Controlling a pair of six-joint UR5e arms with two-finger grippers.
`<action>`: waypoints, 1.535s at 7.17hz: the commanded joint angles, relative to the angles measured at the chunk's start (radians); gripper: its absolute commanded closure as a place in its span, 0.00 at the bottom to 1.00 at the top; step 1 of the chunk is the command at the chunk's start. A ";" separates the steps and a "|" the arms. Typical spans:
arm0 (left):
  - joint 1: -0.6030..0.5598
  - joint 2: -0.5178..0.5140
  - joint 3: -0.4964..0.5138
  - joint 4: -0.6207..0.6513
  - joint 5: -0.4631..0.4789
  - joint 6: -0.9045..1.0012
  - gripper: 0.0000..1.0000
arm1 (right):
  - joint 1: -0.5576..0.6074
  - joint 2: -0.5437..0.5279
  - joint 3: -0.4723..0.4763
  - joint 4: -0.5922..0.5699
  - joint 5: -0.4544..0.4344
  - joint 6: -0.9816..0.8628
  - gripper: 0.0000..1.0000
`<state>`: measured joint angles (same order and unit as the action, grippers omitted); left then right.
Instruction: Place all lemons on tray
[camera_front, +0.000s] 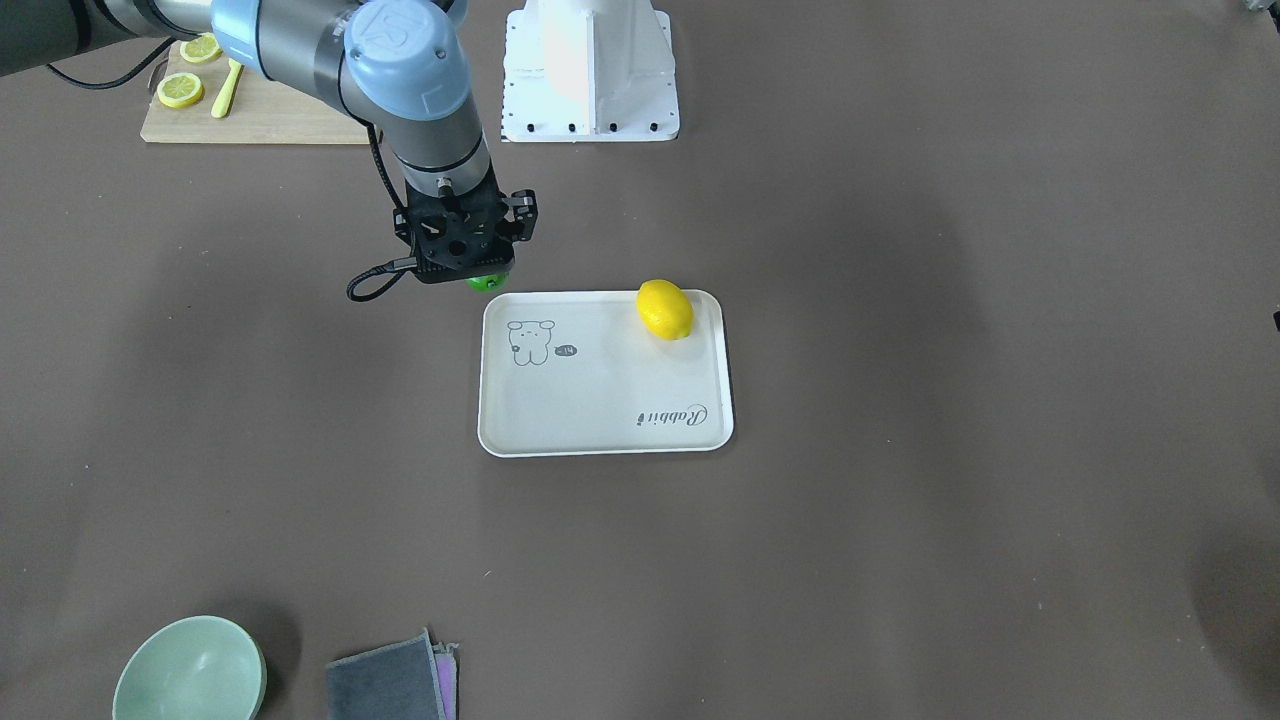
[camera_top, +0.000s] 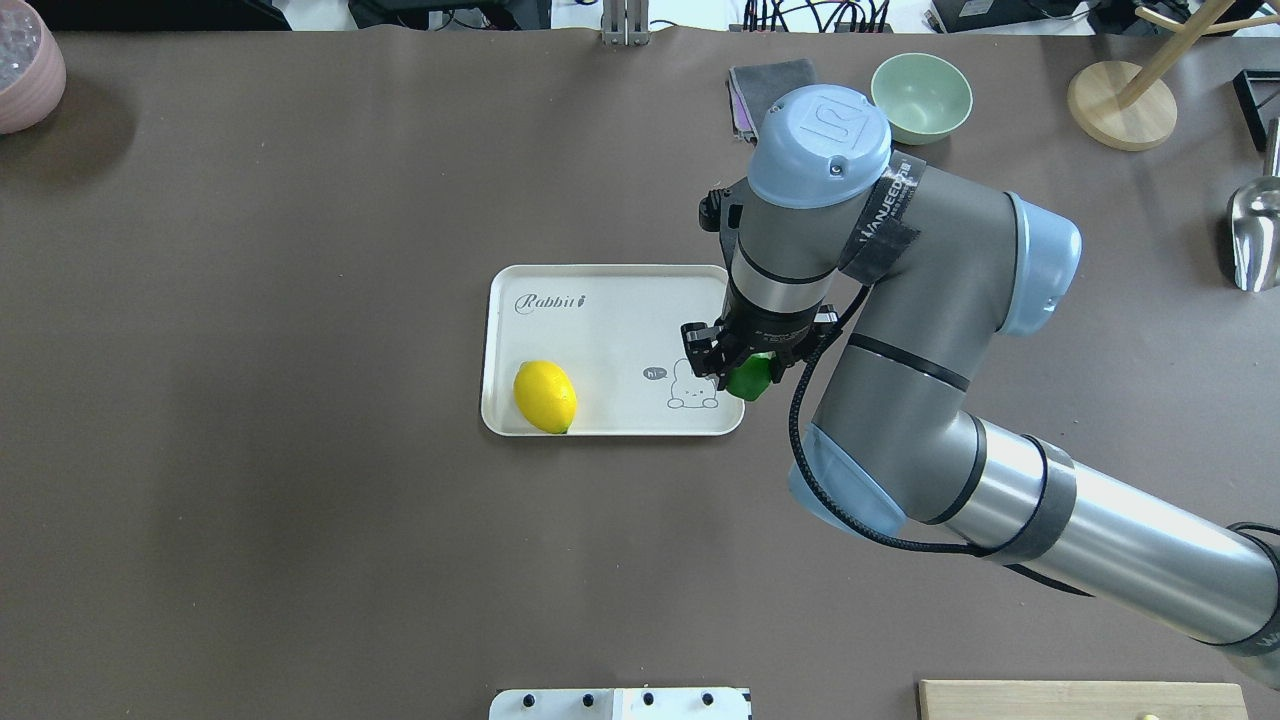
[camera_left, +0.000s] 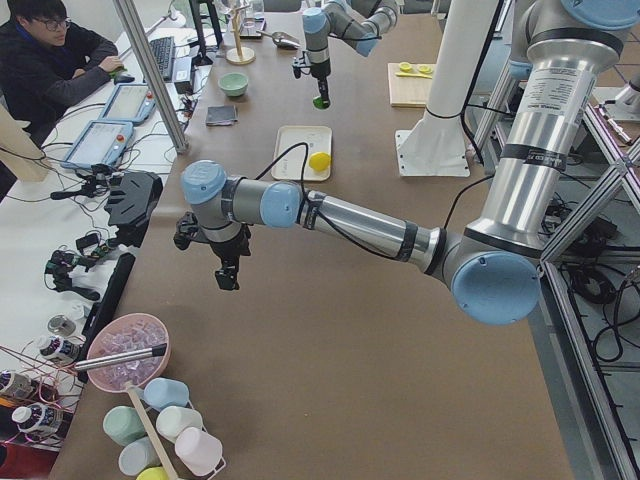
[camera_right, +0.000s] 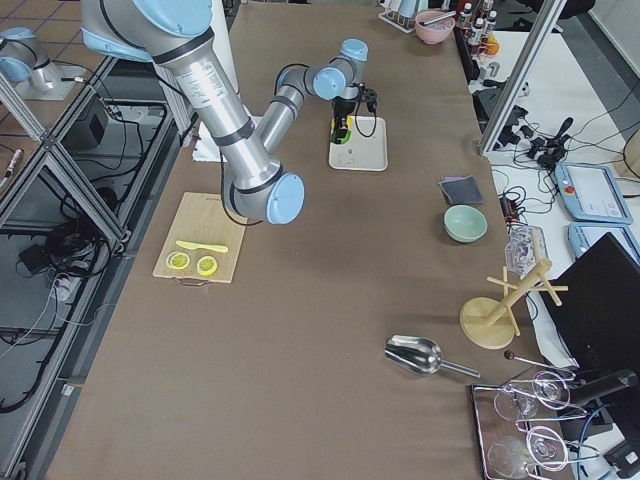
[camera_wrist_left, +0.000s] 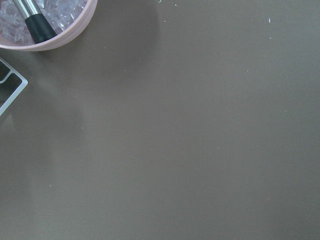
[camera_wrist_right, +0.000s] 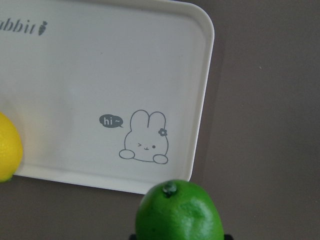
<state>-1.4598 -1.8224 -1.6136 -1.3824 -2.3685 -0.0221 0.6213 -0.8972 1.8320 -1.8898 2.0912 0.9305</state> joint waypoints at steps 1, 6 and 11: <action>0.009 0.000 0.001 -0.001 0.000 -0.004 0.02 | 0.001 -0.016 0.081 -0.067 -0.002 0.002 1.00; 0.012 0.000 -0.002 -0.001 0.000 -0.004 0.02 | -0.029 -0.040 0.077 -0.051 -0.031 0.018 1.00; 0.013 -0.005 -0.009 -0.003 -0.002 -0.030 0.02 | -0.002 0.050 -0.157 0.124 -0.033 0.033 1.00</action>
<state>-1.4476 -1.8248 -1.6181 -1.3846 -2.3695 -0.0430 0.6156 -0.8785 1.7283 -1.7881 2.0575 0.9611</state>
